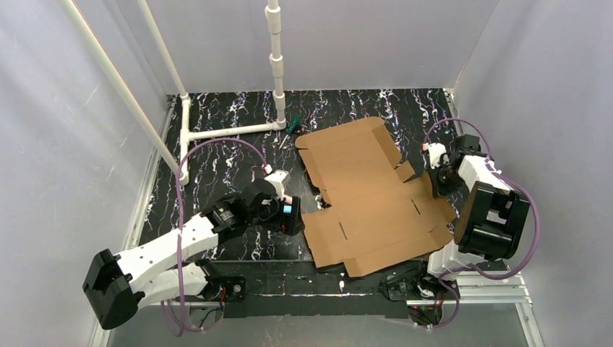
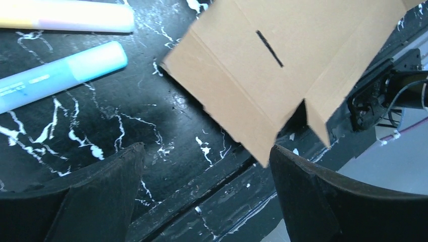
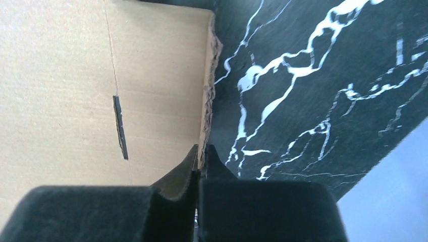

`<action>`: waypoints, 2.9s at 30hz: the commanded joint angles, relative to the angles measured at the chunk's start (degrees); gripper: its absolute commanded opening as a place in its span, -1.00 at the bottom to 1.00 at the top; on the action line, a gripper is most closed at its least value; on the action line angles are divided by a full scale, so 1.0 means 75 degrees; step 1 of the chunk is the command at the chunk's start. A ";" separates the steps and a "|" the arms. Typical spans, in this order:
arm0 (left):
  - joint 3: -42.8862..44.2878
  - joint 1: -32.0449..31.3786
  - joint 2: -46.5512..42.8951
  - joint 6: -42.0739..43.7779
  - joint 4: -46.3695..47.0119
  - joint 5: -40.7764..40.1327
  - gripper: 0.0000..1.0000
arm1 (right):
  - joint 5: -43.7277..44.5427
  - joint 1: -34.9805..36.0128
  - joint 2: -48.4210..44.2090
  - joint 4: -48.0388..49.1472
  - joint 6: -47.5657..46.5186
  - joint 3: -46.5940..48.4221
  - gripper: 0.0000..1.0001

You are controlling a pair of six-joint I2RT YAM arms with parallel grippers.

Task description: Fold the paper box

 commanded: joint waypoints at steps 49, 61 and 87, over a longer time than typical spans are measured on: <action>0.0668 0.2463 0.3666 -0.4075 0.4282 0.1606 0.90 | -0.2079 0.0604 -0.1441 0.0537 -0.2601 0.2461 -0.97; 0.0913 0.2463 0.4408 -0.4332 0.4976 0.1738 -0.42 | -0.2152 0.0605 -0.1407 0.0592 -0.2400 0.2443 -0.97; -0.1978 0.2153 -0.0100 -0.2439 0.4751 -0.0030 -1.00 | 0.0823 0.3998 0.0504 0.1263 -0.1235 0.3535 -0.97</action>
